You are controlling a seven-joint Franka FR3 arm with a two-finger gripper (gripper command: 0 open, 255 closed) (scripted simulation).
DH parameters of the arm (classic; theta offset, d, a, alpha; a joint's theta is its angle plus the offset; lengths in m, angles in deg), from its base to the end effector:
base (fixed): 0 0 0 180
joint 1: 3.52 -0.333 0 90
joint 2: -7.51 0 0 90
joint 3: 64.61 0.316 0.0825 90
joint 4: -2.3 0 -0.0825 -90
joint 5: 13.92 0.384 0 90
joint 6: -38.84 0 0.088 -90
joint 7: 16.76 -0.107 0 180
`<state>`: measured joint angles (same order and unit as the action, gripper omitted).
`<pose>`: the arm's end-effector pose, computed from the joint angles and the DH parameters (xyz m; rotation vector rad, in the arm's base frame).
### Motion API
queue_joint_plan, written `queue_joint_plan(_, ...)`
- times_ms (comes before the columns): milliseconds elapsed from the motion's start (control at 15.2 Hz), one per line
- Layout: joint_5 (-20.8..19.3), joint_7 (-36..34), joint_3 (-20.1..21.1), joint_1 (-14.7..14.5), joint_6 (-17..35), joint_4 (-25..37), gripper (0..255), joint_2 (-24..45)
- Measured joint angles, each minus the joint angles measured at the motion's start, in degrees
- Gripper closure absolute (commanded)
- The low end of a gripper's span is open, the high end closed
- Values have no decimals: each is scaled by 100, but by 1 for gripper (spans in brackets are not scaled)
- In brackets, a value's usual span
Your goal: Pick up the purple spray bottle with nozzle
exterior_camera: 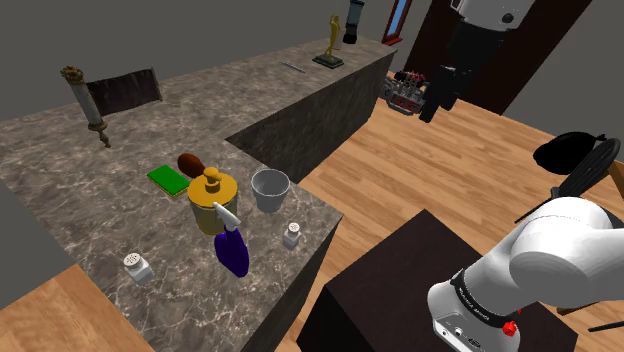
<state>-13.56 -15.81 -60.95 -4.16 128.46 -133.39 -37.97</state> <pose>0.3028 0.0292 0.5860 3.1001 0.1121 -0.0164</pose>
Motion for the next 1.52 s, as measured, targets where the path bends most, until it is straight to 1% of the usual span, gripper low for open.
queue_joint_plan(132, 42, -52, 54, -25, 38, -26, 0, 13)
queue_joint_plan(528, 427, -536, 584, -257, 714, -253, 0, 466)
queue_joint_plan(990, 778, -1182, 1309, -499, 1599, -117, 0, 1453)
queue_joint_plan(1122, 802, -1298, 1454, -522, 1840, -55, 0, 1745)
queue_joint_plan(1320, 839, -1611, 1777, -598, 2231, 73, 0, 2244)
queue_joint_plan(1518, 765, -1897, 2047, -627, 2546, 329, 0, 2808)
